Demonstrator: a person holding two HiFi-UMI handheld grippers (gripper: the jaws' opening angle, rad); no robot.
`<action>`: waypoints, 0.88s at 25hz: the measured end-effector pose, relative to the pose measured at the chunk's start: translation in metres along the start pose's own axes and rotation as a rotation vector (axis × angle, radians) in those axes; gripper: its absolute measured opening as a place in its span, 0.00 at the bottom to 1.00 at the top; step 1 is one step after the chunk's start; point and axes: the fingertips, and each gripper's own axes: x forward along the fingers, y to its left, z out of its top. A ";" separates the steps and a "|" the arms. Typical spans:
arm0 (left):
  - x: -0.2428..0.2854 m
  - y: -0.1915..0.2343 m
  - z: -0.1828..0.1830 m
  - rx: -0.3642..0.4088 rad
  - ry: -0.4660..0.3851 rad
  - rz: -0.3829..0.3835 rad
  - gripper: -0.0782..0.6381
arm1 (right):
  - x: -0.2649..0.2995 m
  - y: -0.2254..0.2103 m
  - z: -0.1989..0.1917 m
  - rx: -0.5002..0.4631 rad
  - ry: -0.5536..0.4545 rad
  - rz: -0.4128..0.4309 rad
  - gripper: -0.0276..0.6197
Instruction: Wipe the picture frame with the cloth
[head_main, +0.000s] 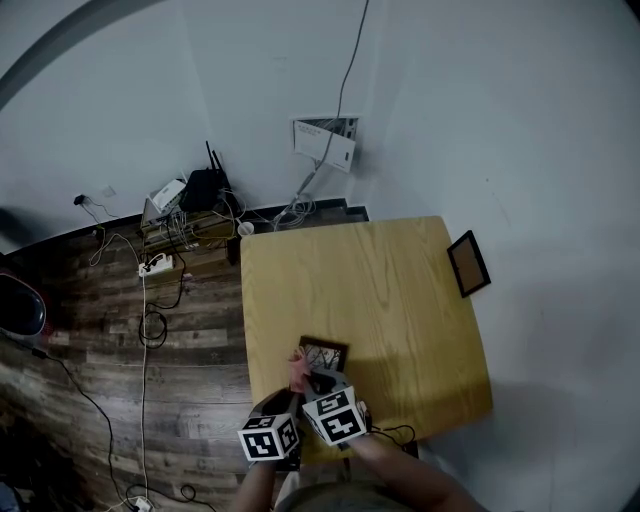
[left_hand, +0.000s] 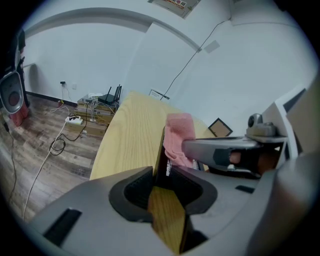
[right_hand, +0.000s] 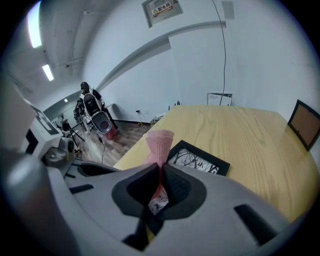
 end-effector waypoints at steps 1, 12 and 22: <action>0.000 0.000 0.000 0.000 -0.001 0.000 0.26 | 0.002 0.002 -0.003 -0.006 0.012 0.004 0.07; 0.000 0.001 -0.001 -0.002 -0.002 0.004 0.26 | 0.003 0.007 -0.015 -0.038 0.084 0.010 0.07; 0.000 0.001 -0.001 -0.005 -0.006 0.007 0.26 | -0.008 -0.008 -0.027 -0.047 0.103 -0.020 0.07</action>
